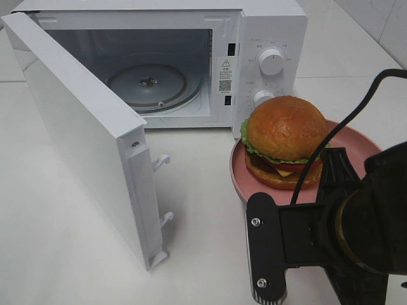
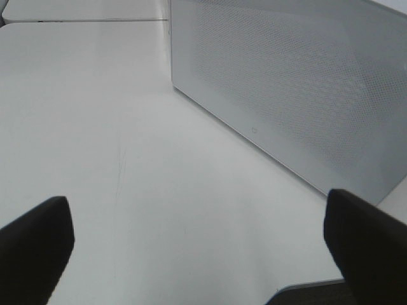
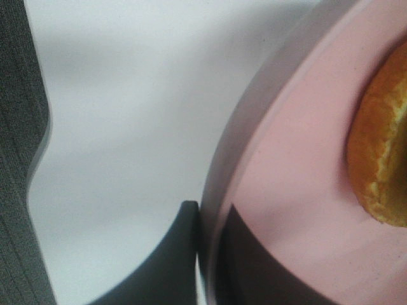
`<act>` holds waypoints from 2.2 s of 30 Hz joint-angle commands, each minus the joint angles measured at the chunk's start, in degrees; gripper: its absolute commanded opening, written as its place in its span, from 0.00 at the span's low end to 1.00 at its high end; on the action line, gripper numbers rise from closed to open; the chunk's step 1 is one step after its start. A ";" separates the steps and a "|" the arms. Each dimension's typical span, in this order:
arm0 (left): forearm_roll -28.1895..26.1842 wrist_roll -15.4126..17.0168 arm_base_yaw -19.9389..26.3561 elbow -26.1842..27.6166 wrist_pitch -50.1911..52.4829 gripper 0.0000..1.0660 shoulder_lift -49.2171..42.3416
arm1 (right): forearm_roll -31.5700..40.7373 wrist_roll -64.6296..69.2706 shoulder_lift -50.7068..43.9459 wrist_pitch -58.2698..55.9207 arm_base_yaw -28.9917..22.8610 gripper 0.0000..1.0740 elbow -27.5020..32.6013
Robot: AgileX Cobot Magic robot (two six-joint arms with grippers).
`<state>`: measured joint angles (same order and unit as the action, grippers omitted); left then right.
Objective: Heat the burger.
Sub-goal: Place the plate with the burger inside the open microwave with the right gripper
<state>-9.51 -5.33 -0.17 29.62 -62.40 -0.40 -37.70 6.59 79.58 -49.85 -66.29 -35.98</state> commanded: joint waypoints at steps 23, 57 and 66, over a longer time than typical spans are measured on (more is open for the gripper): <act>-0.40 0.06 -0.29 -0.06 0.92 0.94 -0.74 | -1.95 -32.49 -0.46 24.87 15.36 0.00 0.17; -0.40 0.06 -0.29 -0.06 0.92 0.94 -0.74 | 36.44 -99.81 4.53 32.54 34.43 0.00 -9.91; -0.40 0.06 -0.29 -0.06 0.92 0.94 -0.74 | 36.50 -99.75 8.08 32.20 33.75 0.00 -13.98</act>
<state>-9.51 -5.33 -0.17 29.62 -62.40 -0.40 -1.95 -93.91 87.61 -21.31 -32.03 -48.07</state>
